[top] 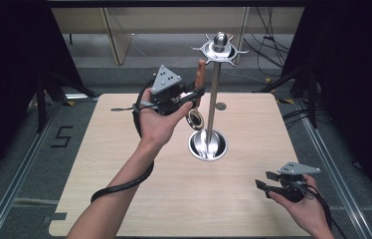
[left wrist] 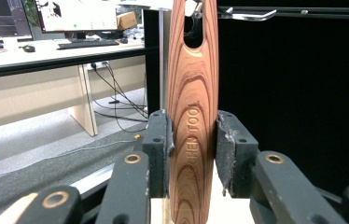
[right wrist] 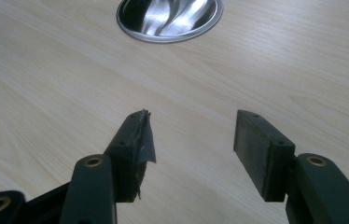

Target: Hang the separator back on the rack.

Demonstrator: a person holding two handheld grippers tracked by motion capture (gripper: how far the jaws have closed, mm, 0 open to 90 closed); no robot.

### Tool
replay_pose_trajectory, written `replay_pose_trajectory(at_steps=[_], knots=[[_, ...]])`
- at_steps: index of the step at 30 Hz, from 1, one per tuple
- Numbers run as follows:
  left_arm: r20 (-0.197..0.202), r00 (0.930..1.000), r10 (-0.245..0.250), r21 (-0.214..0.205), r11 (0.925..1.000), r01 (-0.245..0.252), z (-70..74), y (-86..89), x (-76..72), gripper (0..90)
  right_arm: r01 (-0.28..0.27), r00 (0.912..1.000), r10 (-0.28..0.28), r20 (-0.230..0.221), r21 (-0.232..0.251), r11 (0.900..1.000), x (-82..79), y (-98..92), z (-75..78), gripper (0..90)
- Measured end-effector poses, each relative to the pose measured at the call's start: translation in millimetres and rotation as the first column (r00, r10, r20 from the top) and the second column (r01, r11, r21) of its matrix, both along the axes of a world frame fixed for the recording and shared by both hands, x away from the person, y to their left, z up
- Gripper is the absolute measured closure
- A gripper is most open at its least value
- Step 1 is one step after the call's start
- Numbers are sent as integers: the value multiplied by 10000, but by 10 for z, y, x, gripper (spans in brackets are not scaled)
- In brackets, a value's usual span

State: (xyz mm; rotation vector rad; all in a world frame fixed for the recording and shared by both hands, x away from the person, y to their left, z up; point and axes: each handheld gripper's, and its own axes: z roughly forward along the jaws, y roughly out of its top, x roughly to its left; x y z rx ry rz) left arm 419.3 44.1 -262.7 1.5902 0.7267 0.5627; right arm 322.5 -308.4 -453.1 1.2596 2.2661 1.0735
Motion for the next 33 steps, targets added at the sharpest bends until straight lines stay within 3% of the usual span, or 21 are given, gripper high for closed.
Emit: replay_pose_trajectory(at_steps=[33], knots=[[-302, 9995, 22, 265, 9996, -14, 34, -92, 63, 672, 4, 10000, -4, -33, -37, 10000, -2, 3, 1, 464]])
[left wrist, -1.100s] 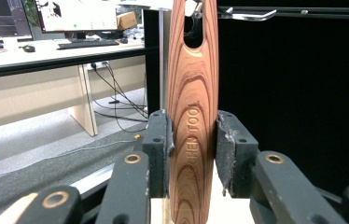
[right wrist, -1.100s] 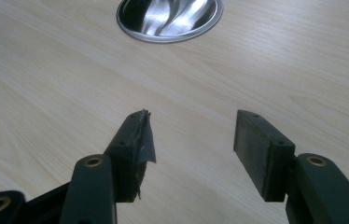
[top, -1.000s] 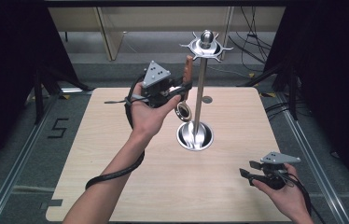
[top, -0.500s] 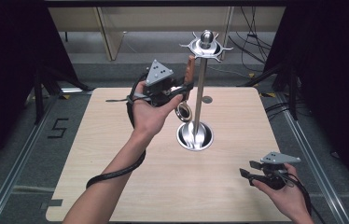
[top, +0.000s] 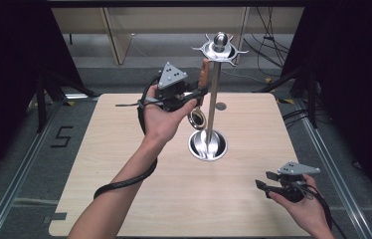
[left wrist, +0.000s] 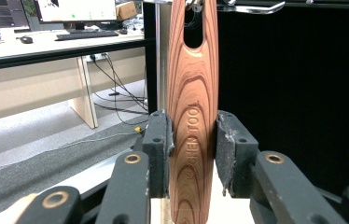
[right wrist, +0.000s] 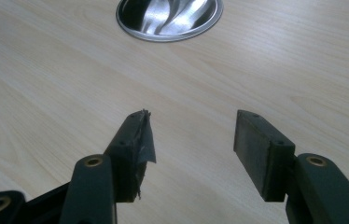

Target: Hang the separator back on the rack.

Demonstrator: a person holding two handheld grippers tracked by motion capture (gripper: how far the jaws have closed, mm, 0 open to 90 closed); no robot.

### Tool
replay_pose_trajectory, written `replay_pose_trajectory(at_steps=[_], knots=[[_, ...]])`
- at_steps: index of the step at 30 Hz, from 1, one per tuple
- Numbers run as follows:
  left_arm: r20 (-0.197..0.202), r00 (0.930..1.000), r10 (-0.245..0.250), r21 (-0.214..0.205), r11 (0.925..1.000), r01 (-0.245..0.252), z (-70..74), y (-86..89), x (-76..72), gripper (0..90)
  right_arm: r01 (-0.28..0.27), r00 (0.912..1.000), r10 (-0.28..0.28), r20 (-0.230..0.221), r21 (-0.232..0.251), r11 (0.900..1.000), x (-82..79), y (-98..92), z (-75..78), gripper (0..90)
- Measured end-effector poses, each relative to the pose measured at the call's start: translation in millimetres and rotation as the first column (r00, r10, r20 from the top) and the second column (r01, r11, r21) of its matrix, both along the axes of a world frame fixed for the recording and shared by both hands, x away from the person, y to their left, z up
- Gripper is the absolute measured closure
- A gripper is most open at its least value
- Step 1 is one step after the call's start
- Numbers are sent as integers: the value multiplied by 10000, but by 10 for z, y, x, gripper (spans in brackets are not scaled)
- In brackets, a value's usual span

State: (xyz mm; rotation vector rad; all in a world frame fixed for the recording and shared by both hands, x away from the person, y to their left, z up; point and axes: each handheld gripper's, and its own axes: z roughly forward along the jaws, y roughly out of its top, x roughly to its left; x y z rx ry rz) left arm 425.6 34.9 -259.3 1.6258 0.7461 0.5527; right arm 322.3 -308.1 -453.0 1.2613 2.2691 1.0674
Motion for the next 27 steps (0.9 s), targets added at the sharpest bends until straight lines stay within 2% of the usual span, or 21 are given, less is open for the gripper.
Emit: replay_pose_trajectory(at_steps=[8, 9, 10, 11, 14, 27], knots=[[-32, 10000, 49, 71, 10000, -49, 8, -23, 24, 673, -39, 10000, 39, -29, 29, 10000, 4, -1, -4, 464], [-36, 10000, 55, 75, 10000, -55, 8, -26, 27, 673, -65, 9999, 67, -149, 107, 9999, 4, 2, -6, 464], [-37, 10000, 67, 67, 10000, -67, 8, -31, 29, 672, 212, 9989, -203, -421, 233, 9995, -23, 26, 2, 464], [-39, 10000, 72, 66, 10000, -71, 9, -34, 31, 673, 88, 9997, -85, -237, 153, 9998, -11, 19, -3, 464], [-37, 10000, 70, 87, 9999, -70, 9, -36, 36, 673, 112, 9994, -105, -318, 194, 9997, -15, 22, -2, 464], [-73, 9999, 92, 185, 9998, -91, 14, -68, 70, 672, 51, 9999, -51, -138, 71, 10000, -4, 13, -11, 464]])
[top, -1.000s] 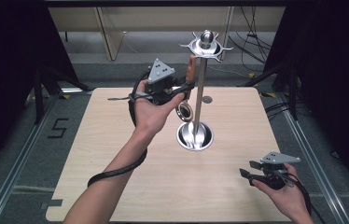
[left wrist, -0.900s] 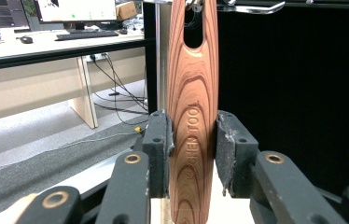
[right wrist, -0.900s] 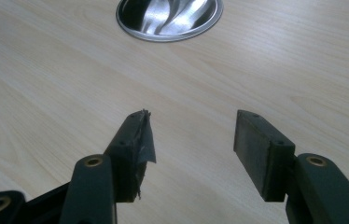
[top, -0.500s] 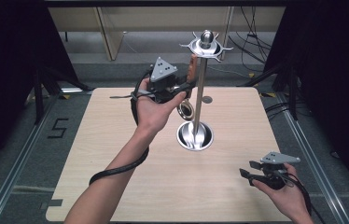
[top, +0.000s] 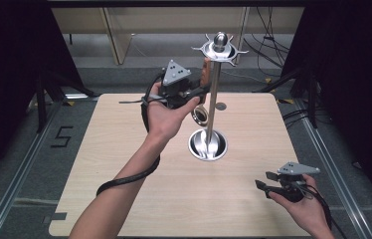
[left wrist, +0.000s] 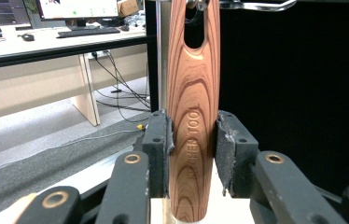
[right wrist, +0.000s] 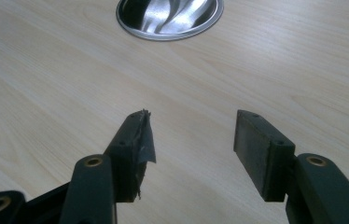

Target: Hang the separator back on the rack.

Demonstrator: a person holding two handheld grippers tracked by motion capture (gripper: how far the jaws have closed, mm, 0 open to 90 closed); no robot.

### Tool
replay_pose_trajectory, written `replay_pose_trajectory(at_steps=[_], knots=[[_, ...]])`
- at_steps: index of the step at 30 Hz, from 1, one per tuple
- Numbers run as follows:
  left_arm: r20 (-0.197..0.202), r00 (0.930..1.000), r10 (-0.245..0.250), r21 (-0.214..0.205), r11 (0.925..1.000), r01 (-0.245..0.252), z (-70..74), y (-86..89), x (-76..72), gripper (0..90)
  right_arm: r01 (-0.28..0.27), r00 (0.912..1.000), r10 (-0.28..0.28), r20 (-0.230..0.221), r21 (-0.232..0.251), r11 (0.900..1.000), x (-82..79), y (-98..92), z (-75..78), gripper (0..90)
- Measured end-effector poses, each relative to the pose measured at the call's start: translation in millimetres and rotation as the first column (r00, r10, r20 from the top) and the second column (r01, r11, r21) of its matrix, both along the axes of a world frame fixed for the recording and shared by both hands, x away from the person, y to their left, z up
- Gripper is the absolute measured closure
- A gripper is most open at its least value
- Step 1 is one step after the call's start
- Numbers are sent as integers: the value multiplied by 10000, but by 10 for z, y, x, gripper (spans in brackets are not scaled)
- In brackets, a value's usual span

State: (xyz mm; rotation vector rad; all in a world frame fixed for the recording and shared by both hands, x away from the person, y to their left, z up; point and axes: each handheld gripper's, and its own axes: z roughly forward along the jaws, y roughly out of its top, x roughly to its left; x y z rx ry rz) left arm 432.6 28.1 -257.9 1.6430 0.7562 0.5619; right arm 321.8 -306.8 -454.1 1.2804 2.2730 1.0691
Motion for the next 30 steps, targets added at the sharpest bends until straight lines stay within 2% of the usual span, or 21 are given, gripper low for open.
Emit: replay_pose_trajectory(at_steps=[29, 30], knots=[[-35, 10000, 65, 67, 10000, -64, -12, -51, 40, 666, -42, 10000, 42, -19, -7, 10000, -1, 2, -3, 464], [-20, 10000, 73, 87, 9999, -73, -11, -57, 41, 665, -8, 9999, 10, -172, 90, 10000, -8, 10, 2, 464]])
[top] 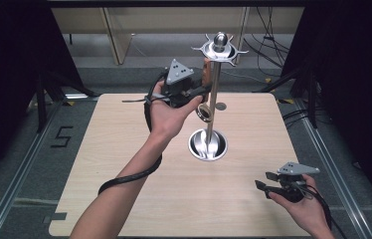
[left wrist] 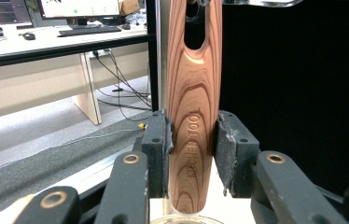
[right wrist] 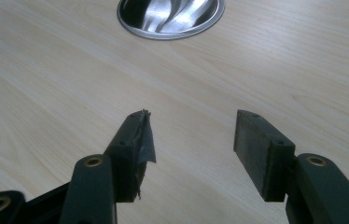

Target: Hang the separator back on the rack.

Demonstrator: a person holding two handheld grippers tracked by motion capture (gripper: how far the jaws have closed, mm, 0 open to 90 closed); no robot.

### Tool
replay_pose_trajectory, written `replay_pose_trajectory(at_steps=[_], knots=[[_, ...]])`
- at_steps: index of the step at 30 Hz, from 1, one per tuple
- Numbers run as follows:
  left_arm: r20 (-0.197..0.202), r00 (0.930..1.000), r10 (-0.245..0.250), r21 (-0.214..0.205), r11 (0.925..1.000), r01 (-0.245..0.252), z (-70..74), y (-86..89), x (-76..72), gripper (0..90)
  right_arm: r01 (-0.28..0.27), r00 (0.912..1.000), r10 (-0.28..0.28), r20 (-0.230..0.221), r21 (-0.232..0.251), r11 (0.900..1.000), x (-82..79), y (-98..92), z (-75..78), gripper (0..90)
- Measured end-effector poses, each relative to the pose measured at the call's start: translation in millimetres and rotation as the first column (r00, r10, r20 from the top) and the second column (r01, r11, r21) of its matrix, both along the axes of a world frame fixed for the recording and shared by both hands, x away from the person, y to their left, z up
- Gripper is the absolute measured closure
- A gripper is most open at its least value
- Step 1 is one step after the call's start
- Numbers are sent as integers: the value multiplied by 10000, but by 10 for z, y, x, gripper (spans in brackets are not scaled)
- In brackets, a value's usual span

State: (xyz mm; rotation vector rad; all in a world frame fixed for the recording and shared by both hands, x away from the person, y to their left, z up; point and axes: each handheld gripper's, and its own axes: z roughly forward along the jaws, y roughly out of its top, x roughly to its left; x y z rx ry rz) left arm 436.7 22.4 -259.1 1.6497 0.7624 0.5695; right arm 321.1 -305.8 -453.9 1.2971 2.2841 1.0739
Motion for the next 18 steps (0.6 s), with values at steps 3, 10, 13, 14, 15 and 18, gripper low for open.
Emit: replay_pose_trajectory(at_steps=[3, 10, 13, 14, 15, 18], knots=[[17, 10000, 14, 19, 10000, -14, -1, -8, 0, 661, -39, 9999, 41, 149, -105, 9999, 8, -8, -7, 464], [98, 9999, 65, 23, 10000, -65, -29, 27, -46, 613, -99, 9996, 106, 268, -255, 9996, 10, -25, 4, 464], [125, 9998, 143, -79, 9999, -142, -45, 85, -91, 579, -128, 9998, 130, 125, -106, 9999, 9, -18, 0, 464], [140, 9998, 146, -133, 9998, -145, -51, 112, -114, 565, -125, 9998, 127, 131, -100, 9999, 9, -19, 1, 464], [355, 9993, 127, -79, 9999, -125, -54, 147, -131, 547, -107, 9997, 109, 210, -134, 9999, 10, -23, 2, 464], [454, 9988, 156, -156, 9998, -149, -78, 240, -231, 504, -69, 9997, 73, 241, -179, 9998, 7, -29, 6, 464]])
